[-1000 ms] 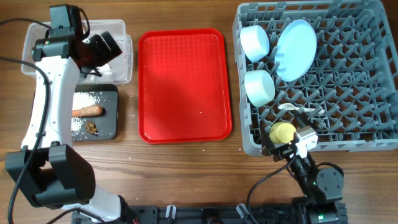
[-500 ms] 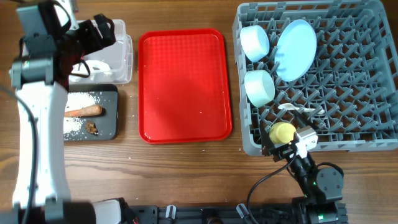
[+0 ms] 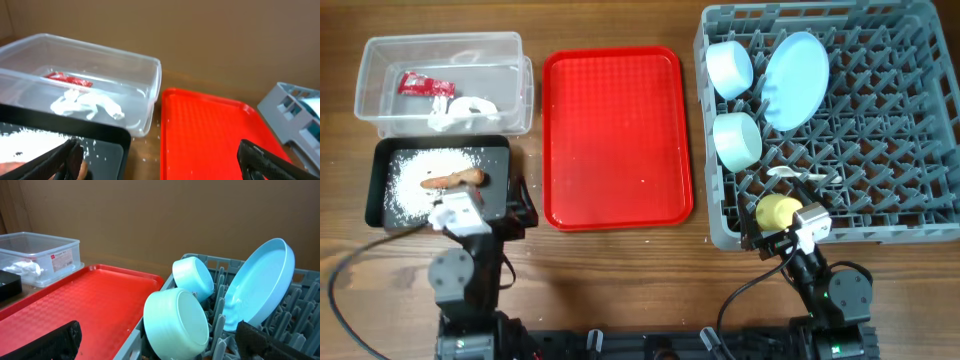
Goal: Sort waste into correct bins and load items into the dishwasher rack
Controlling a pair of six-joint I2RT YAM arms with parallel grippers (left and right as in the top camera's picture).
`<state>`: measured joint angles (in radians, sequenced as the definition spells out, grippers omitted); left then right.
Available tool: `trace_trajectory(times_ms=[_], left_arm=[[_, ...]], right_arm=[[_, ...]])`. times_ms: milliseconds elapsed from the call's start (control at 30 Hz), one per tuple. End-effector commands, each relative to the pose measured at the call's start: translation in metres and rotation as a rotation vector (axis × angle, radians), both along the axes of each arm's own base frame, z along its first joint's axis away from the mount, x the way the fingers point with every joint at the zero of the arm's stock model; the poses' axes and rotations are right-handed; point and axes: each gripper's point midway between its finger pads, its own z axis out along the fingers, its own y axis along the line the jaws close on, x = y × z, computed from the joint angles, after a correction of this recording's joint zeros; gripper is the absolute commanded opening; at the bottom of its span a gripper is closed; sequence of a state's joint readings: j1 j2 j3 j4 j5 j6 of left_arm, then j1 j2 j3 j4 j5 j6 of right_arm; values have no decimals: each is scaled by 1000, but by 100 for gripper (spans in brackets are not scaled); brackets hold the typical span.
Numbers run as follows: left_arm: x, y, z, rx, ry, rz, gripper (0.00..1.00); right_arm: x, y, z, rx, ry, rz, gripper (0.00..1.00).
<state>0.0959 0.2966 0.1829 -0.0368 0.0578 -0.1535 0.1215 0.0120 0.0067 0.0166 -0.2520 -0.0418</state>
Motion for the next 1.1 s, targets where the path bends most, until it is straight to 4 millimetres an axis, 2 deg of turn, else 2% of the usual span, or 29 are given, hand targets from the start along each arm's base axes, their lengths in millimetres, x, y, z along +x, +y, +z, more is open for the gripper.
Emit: trace_trajectory(times_ms=[0, 200, 1067], left_arm=[[-8, -5, -13, 21, -48, -26, 100], [-14, -11, -29, 27, -77, -34, 100], [-14, -11, -28, 20, -78, -34, 100]], right_arm=[[0, -2, 2, 17, -5, -10, 100], [0, -2, 2, 16, -5, -10, 100], [0, -2, 2, 16, -5, -10, 100]])
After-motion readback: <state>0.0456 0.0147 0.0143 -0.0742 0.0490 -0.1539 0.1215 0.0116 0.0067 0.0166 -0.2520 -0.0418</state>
